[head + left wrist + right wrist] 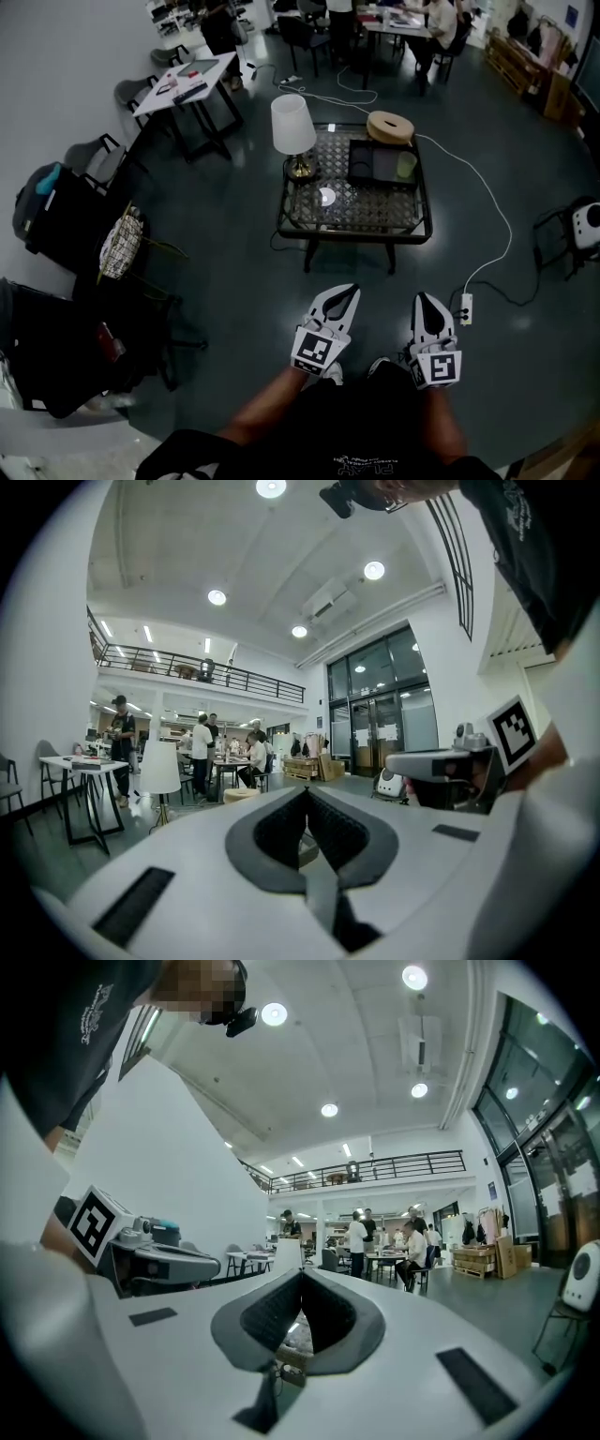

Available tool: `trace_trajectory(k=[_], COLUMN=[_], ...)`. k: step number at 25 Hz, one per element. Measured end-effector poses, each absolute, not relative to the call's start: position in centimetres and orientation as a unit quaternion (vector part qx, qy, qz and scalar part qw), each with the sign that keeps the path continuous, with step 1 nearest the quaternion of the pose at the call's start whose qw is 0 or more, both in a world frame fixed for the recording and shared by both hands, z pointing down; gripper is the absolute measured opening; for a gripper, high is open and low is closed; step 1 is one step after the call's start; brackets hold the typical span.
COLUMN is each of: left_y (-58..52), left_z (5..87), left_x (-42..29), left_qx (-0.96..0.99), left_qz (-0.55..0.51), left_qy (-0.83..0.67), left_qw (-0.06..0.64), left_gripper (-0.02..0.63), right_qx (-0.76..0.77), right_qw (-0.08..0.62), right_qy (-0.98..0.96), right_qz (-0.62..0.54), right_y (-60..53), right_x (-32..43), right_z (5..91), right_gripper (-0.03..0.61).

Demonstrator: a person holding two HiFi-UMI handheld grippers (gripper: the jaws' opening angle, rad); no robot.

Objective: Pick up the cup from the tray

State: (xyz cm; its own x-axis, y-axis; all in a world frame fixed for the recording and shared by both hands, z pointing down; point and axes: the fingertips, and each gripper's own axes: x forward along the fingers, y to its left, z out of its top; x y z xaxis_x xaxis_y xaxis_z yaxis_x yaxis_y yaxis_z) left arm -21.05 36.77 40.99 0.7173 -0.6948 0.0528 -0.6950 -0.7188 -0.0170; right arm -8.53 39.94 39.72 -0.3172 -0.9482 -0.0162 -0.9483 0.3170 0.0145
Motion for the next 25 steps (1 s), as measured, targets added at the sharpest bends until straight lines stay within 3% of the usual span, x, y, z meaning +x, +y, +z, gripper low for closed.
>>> trace_trajectory(k=[8,12,18,25], left_y=[34.4,31.5,27.8,24.3], left_z=[42.5,41.6,39.9,40.6], left_x=[-18.4,-16.2,-12.9,-9.8], left_qx=[0.928,0.926,0.928,0.921], left_qz=[0.048,0.048,-0.01,0.034], left_qy=[-0.368,-0.373,-0.371,-0.388], left_qw=[0.029,0.009,0.022,0.008], left_gripper=[0.009,0.009,0.009,0.009], right_qx=[-0.563,-0.549,-0.525,-0.516], right_qw=[0.02,0.016,-0.003,0.009], right_qy=[0.826,0.836,0.85,0.856], right_qz=[-0.002,0.018,0.041,0.037], right_y=[35.7,32.8,29.0,25.6], right_x=[-7.1,-5.5,-3.5,-1.5], right_z=[39.5,39.1,39.4,39.5], right_gripper=[0.008,0.008,0.008,0.008])
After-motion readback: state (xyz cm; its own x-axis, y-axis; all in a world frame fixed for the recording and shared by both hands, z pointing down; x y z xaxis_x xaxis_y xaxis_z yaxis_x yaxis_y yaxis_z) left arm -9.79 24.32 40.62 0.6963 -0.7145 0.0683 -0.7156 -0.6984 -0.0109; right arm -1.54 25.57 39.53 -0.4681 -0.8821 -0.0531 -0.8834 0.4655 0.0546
